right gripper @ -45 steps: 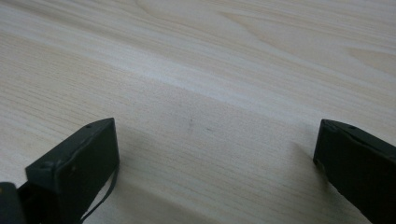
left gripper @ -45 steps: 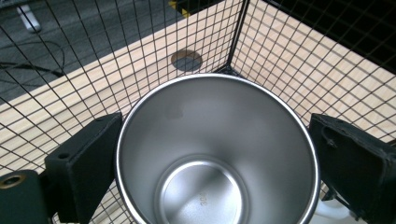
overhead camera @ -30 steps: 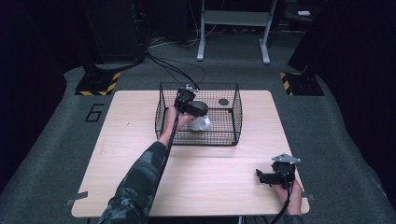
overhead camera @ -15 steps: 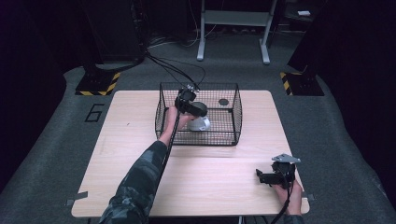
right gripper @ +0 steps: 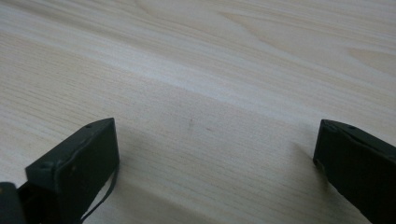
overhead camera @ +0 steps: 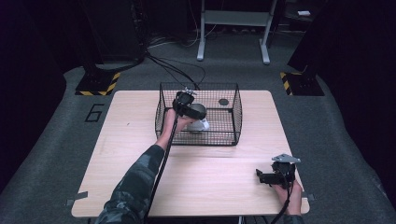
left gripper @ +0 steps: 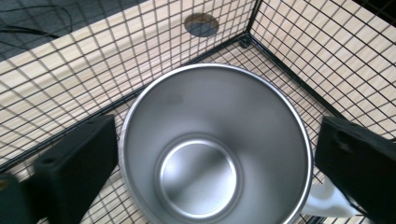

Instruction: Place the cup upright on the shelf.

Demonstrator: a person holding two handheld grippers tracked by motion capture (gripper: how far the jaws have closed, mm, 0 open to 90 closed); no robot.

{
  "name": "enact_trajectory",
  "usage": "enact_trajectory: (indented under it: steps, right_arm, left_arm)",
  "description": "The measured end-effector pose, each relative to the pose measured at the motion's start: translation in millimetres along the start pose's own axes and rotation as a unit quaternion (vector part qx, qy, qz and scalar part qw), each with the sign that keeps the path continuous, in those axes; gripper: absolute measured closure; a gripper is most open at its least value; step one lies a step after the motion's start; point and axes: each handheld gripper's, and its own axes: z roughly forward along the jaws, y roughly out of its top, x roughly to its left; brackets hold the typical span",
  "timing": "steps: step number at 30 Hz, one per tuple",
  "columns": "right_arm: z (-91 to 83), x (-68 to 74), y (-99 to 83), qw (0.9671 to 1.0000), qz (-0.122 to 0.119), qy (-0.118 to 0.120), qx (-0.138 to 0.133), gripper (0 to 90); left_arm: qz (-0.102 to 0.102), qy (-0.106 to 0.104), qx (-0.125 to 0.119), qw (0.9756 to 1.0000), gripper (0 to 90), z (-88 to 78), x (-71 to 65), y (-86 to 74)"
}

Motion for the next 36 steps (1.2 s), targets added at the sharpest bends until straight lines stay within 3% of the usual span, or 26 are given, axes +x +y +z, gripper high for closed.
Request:
enact_trajectory:
  steps: [8, 13, 18, 27, 33, 36]
  right_arm:
    - [0.2, -0.3, 0.0, 1.0000, -0.001, 0.000, -0.001, 0.0]
    - [0.3, 0.2, 0.1, 1.0000, 0.002, 0.001, -0.001, 0.0]
    - [0.3, -0.2, -0.1, 1.0000, -0.001, 0.000, -0.002, 0.0]
    - [0.4, -0.2, -0.1, 1.0000, 0.000, 0.000, -0.003, 0.0]
    - [0.4, -0.2, -0.1, 1.0000, 0.000, 0.001, -0.002, 0.0]
    - [0.4, 0.2, 0.0, 1.0000, 0.002, 0.000, -0.002, 0.0]
  left_arm:
    - [-0.014, -0.018, -0.034, 0.9992, 0.1, -22.8, 1.9, 3.5]
    - [-0.024, -0.036, -0.065, 0.9969, 0.1, -50.9, -1.5, 4.1]
    - [-0.012, -0.052, -0.078, 0.9955, 0.1, -83.2, -5.3, -5.9]
    - [0.024, -0.051, -0.095, 0.9938, 0.0, -144.6, -15.4, -41.2]
    - [0.046, -0.035, -0.094, 0.9939, 0.0, -177.6, -15.8, -82.2]
    - [0.053, -0.014, -0.095, 0.9940, 0.0, -190.6, -12.7, -108.7]
